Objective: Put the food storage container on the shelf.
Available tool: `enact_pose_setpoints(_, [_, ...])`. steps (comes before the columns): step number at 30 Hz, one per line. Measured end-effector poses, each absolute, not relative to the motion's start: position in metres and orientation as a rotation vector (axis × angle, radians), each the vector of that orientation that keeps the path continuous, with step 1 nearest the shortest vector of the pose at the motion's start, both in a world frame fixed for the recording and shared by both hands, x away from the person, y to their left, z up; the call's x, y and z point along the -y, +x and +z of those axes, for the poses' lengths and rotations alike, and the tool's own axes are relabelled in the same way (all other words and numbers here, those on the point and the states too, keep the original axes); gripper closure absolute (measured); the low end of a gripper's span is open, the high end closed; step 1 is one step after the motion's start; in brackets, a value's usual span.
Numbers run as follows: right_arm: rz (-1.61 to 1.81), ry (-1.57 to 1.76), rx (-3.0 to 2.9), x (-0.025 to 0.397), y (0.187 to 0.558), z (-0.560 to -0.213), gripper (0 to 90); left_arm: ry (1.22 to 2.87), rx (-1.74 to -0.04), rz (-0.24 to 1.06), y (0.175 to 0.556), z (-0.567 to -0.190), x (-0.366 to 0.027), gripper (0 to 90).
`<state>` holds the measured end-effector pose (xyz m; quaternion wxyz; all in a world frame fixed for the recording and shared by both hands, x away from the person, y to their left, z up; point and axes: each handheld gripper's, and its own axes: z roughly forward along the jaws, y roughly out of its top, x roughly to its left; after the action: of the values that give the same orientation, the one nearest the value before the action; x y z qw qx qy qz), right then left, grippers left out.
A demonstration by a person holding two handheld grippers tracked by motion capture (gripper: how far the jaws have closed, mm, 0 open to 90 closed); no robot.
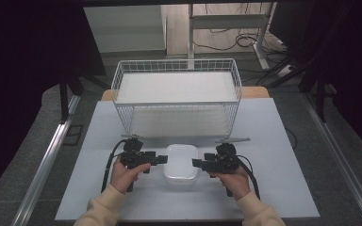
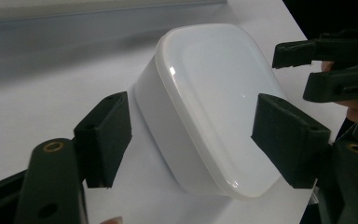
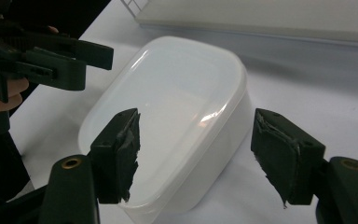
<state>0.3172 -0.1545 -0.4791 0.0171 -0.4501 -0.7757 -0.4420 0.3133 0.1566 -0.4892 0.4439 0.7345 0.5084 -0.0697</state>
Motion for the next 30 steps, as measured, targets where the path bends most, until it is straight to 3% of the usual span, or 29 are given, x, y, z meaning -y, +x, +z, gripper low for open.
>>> enact_pose_setpoints(16, [-1.331, -1.428, 2.332, 0.150, 0.321, -0.491, 39.8, 1.816, -1.258, -0.301, 0.322, -0.503, -0.145, 41.0])
enact_pose_setpoints(30, [-1.328, -1.486, 2.234, 0.153, 0.320, -0.494, 59.6, 1.754, -1.287, -0.347, 0.320, -0.506, -0.151, 58.8])
